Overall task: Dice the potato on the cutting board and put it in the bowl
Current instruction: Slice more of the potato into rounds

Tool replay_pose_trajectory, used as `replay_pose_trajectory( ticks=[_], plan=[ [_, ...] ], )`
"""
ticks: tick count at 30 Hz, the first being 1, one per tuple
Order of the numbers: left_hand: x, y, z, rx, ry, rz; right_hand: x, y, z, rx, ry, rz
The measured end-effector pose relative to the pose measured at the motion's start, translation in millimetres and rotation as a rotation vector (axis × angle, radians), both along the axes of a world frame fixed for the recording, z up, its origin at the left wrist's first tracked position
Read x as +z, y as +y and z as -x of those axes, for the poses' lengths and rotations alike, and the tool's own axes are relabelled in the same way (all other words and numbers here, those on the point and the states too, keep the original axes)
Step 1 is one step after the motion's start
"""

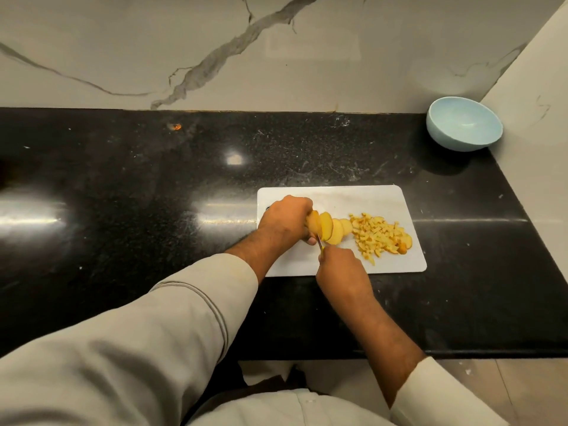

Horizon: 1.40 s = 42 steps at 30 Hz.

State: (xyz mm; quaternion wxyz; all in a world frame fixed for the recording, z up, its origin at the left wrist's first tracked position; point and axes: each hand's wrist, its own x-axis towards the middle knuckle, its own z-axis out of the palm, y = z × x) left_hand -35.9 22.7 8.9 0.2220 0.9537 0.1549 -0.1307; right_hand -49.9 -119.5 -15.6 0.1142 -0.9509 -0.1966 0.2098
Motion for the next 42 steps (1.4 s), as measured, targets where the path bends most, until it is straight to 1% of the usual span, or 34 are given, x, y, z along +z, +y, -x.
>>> replay_pose_trajectory(
  ticks=[2, 5, 8, 11, 14, 20, 26, 31, 35, 39, 42],
  plan=[
    [3, 3, -2, -0.005, 0.01, 0.007, -8, -4, 8, 0.003, -0.021, 0.021],
    [3, 0, -3, -0.033, 0.028, -0.001, -19, -3, 11, -0.01, -0.047, -0.001],
    [3, 0, -4, -0.056, 0.031, -0.025, -23, 10, 1, -0.033, -0.008, -0.056],
    [3, 2, -3, -0.02, 0.014, -0.011, -24, 16, -9, -0.042, 0.004, -0.097],
    [3, 4, -3, 0.018, 0.004, 0.052, -30, 4, -1, -0.008, -0.018, -0.042],
    [2, 4, -1, 0.034, -0.004, 0.09, -31, -27, 19, 0.044, -0.051, 0.014],
    [-3, 2, 3, 0.059, -0.032, 0.106, -20, -49, 20, 0.05, -0.051, 0.003],
    [-17, 1, 18, 0.138, -0.105, 0.177, -11, -48, 25, 0.0, -0.128, -0.097],
    [-24, 0, 21, 0.142, -0.119, 0.178, -7, -32, 21, -0.014, -0.204, -0.193],
    [-28, -4, 19, 0.141, -0.167, 0.192, -9, -15, 11, -0.022, -0.209, -0.236],
    [-28, -6, 17, 0.149, -0.165, 0.141, -9, -6, 6, -0.04, -0.207, -0.257]
  ],
)
